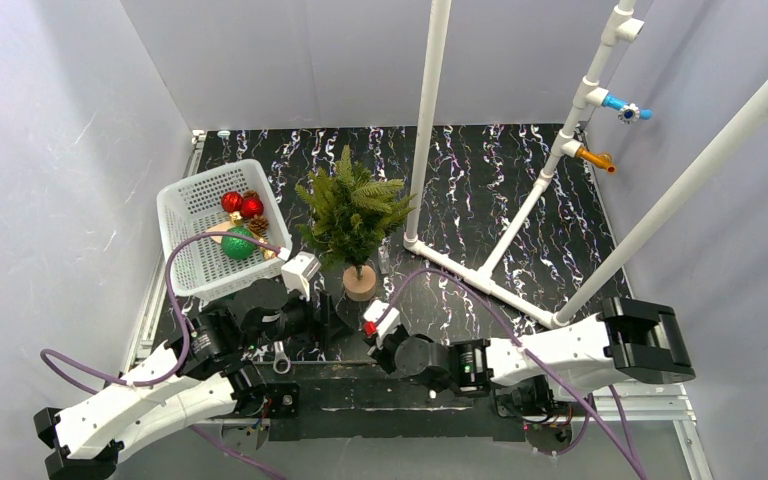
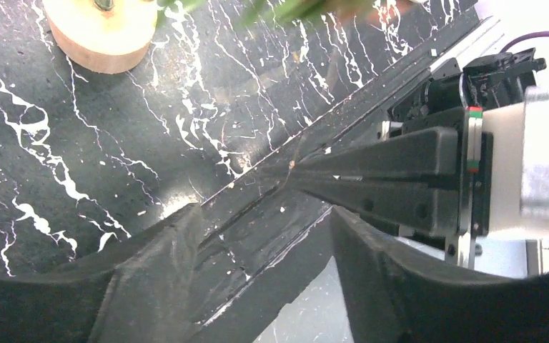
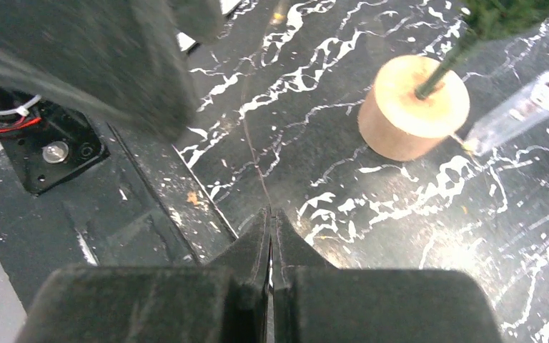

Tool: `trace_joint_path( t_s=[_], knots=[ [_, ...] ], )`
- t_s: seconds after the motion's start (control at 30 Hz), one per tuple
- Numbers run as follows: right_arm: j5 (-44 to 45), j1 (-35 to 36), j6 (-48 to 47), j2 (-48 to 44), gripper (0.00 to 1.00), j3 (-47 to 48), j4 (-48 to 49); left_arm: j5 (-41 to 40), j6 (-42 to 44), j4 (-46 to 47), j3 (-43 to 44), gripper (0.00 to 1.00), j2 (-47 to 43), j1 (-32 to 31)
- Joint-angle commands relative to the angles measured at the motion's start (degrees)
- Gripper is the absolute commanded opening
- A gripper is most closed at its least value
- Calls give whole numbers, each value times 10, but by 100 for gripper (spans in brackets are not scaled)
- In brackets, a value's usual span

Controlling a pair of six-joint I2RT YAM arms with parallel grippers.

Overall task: Decorate the small christmas tree
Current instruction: Wrap the decoration item around the Christmas tree.

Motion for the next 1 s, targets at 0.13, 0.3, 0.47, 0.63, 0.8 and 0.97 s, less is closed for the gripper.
trace_joint_path(
  t_s=[0.13,0.3,0.47,0.63,0.8,0.97],
  knots=[
    [85,2,70,-123,1,-73,-23,-1,14,-15,31,83,-7,2],
    [116,2,73,-207,1,-72,-96,-9,30,-34,54,98,-13,1],
    [140,3,68,-310,1,-57,-191,-23,71,-72,102,98,-26,1],
    [155,3,32,-402,1,-33,-266,-58,134,-106,155,98,-54,1],
    [175,3,12,-447,1,-15,-309,-146,171,-133,189,98,-82,1],
    [192,3,42,-473,1,-34,-324,-215,182,-152,193,98,-101,1]
  ],
)
